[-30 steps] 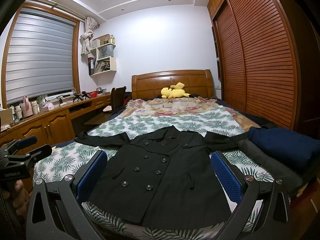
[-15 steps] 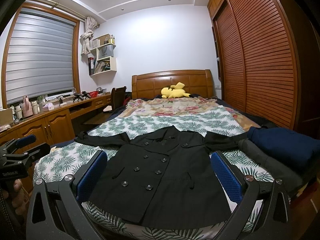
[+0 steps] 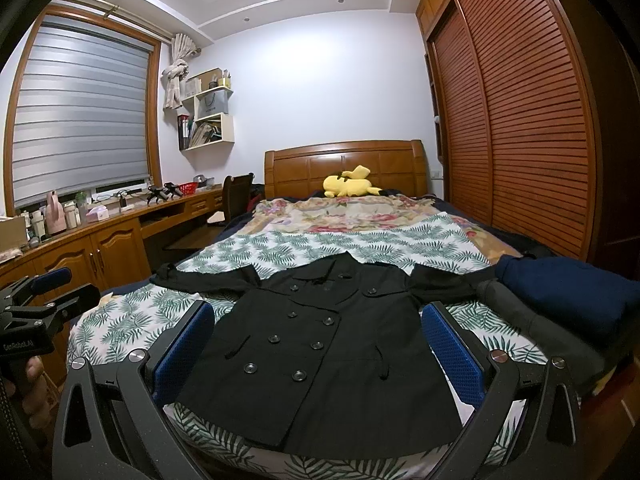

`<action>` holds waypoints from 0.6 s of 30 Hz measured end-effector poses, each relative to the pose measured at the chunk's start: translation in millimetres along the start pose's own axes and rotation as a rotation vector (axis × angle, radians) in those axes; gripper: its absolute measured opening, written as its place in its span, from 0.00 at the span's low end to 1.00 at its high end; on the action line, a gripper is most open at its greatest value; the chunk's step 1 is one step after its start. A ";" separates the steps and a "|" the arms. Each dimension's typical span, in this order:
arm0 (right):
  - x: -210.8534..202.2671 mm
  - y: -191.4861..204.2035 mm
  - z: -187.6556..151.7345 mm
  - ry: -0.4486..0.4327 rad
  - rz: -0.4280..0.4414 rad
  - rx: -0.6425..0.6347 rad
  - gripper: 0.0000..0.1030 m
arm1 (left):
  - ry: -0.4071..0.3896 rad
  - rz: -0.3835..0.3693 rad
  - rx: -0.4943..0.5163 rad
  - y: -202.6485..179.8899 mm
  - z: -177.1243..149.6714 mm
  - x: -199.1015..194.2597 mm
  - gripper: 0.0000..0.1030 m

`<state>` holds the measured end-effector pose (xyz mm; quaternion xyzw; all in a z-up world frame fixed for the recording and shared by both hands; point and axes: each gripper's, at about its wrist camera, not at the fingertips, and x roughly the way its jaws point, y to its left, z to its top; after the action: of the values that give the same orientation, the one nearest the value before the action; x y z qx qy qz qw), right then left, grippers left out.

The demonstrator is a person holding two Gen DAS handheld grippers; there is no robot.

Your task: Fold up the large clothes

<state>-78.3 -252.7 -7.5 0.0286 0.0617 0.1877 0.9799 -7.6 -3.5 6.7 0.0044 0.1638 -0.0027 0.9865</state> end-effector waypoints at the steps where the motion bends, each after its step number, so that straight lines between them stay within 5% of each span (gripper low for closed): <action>1: 0.5 -0.5 -0.6 0.003 0.001 -0.001 1.00 | 0.003 0.006 0.001 -0.2 -0.8 1.4 1.00; 18: 41.7 -0.6 -1.3 0.080 0.054 -0.026 1.00 | 0.119 0.024 -0.027 22.4 -25.8 49.5 1.00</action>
<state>-39.9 -237.7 -13.4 0.0100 0.0973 0.2158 0.9715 31.1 19.0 -33.5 -0.0069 0.2220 0.0117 0.9750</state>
